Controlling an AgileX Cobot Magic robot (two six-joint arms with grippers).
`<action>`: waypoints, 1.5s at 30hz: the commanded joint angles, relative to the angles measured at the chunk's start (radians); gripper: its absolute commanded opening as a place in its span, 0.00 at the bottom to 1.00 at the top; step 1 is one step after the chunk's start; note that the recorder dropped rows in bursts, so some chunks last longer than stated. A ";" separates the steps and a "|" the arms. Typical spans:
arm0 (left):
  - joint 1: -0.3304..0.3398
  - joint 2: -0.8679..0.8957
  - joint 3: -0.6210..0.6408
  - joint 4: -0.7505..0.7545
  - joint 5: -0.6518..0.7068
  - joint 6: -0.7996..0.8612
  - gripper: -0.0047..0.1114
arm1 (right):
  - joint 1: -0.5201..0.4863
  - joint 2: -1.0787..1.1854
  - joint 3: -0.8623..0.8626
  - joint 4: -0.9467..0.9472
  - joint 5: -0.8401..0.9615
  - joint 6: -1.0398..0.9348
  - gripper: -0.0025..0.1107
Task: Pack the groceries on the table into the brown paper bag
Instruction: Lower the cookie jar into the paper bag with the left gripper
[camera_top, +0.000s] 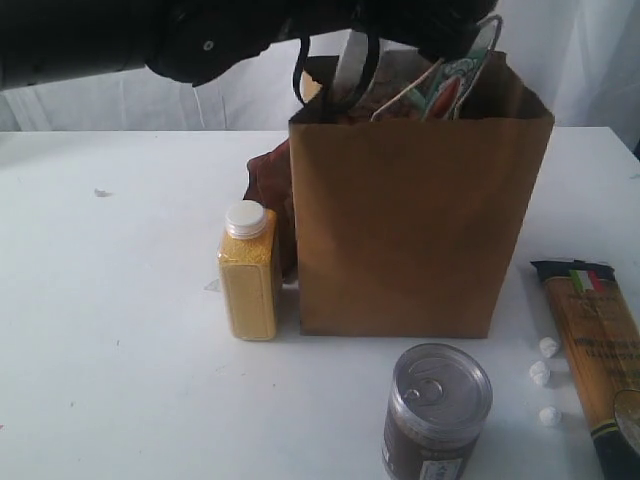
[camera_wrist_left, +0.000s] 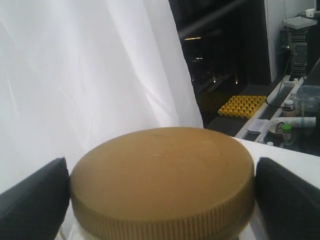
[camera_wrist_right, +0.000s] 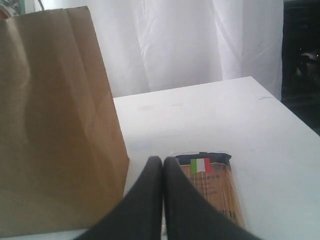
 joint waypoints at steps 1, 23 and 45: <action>-0.005 0.003 -0.010 0.007 -0.031 -0.031 0.04 | 0.003 -0.002 -0.002 0.001 -0.002 0.007 0.02; -0.005 0.004 -0.010 -0.072 0.275 -0.038 0.59 | 0.003 -0.002 -0.002 0.001 -0.002 0.007 0.02; -0.005 0.004 -0.010 -0.091 0.364 -0.046 0.95 | 0.003 -0.002 -0.002 0.001 -0.002 0.007 0.02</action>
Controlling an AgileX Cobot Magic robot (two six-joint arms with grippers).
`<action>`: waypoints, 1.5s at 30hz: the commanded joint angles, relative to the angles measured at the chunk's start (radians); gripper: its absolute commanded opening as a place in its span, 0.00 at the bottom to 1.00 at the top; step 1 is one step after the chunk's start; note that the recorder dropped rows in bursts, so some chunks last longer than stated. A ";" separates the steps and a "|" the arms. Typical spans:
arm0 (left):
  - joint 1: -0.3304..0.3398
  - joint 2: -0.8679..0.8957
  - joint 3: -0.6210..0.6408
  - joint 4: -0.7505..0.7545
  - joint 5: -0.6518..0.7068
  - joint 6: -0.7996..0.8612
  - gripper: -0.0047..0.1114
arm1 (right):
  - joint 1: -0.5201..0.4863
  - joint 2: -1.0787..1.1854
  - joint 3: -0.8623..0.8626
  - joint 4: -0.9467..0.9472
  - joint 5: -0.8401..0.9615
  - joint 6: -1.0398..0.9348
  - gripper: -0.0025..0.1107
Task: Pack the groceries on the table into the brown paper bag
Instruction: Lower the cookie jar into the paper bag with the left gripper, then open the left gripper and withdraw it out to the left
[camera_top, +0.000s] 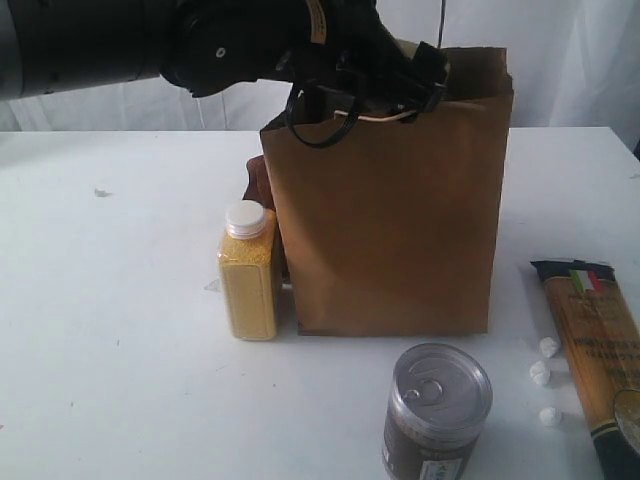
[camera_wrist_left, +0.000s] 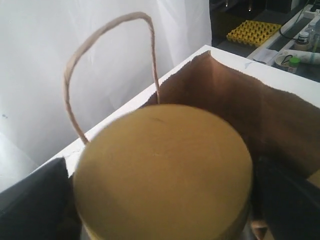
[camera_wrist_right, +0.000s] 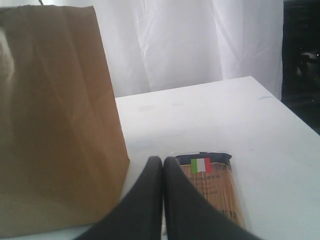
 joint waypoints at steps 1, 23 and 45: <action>-0.005 -0.014 -0.010 -0.009 0.087 -0.013 0.95 | 0.003 -0.002 -0.002 0.001 -0.002 0.004 0.02; -0.005 -0.058 -0.011 -0.071 0.057 -0.038 0.95 | 0.003 -0.002 -0.002 0.001 -0.002 0.004 0.02; -0.005 -0.446 -0.011 -0.075 0.413 0.059 0.95 | 0.003 -0.002 -0.002 0.001 -0.002 0.004 0.02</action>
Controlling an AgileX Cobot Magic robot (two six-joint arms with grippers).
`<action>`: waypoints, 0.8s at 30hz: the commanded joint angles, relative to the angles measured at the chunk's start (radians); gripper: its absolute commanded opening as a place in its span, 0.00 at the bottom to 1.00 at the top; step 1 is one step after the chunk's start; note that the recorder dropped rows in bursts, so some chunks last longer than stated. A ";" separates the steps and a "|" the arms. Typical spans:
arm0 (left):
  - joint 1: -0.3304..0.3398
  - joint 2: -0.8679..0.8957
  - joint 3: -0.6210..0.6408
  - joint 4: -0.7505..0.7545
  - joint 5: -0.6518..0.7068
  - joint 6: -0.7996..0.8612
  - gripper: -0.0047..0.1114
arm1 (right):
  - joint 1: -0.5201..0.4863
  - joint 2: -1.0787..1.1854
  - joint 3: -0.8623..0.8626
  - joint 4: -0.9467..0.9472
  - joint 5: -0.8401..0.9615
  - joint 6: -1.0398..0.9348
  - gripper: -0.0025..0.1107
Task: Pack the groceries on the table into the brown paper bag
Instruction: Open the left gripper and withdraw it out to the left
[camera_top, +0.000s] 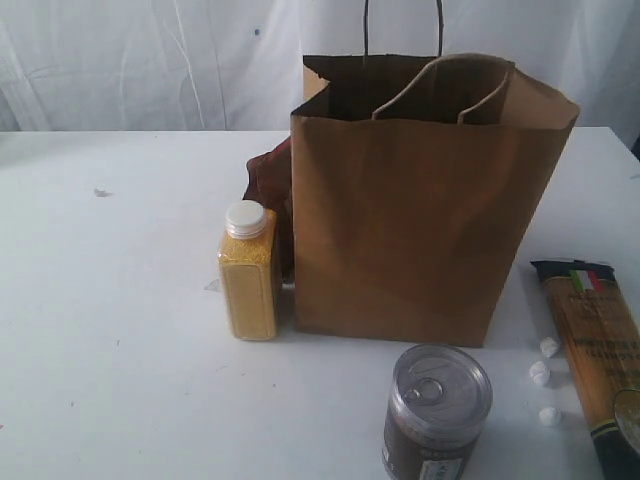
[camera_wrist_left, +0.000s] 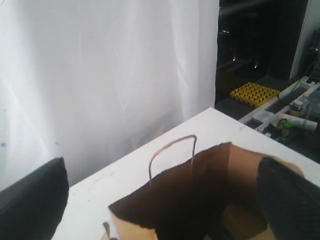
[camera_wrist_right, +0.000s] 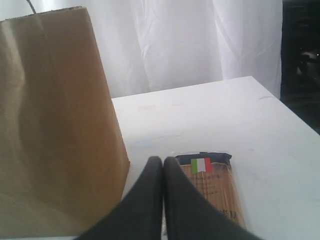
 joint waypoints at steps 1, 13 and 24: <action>-0.005 -0.080 -0.007 -0.002 0.218 0.090 0.95 | 0.003 -0.002 -0.002 0.001 -0.002 0.004 0.02; -0.005 -0.064 0.070 0.022 0.919 0.241 0.95 | 0.003 -0.002 -0.002 0.001 -0.002 0.004 0.02; -0.005 -0.060 0.484 -0.001 0.681 0.223 0.95 | 0.003 -0.002 -0.002 0.001 -0.002 0.004 0.02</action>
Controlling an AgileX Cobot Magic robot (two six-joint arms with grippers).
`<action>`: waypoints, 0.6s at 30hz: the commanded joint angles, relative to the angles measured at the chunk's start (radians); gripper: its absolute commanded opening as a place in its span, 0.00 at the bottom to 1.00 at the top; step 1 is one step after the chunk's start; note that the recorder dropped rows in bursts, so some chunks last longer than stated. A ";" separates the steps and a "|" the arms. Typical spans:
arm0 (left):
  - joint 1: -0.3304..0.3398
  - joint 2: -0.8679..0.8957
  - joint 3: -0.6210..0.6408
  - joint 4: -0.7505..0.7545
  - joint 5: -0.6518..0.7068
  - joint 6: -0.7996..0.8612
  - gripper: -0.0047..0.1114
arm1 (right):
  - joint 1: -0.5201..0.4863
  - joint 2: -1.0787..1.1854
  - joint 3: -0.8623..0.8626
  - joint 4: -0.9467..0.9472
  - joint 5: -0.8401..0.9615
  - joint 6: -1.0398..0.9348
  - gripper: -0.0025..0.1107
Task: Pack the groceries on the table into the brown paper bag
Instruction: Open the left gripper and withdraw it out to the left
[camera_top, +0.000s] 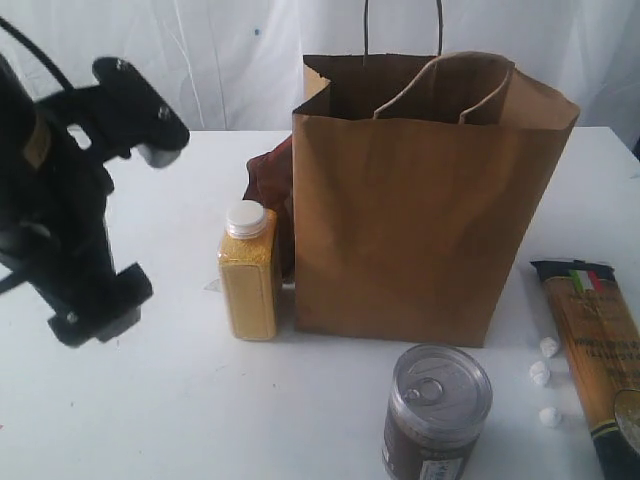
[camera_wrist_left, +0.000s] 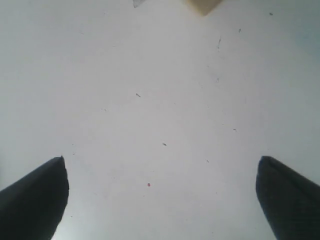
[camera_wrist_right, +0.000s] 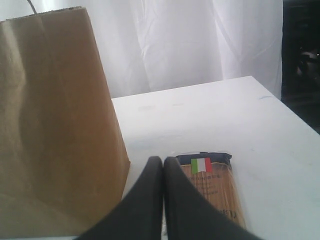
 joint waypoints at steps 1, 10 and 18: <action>-0.005 -0.004 0.106 -0.030 -0.076 -0.011 0.95 | 0.003 -0.002 -0.002 0.001 -0.002 0.004 0.02; -0.005 -0.004 0.282 -0.168 -0.216 -0.070 0.95 | 0.003 -0.002 -0.002 0.001 -0.002 0.004 0.02; -0.005 -0.004 0.427 -0.207 -0.490 -0.100 0.95 | 0.003 -0.002 -0.002 0.001 -0.002 0.004 0.02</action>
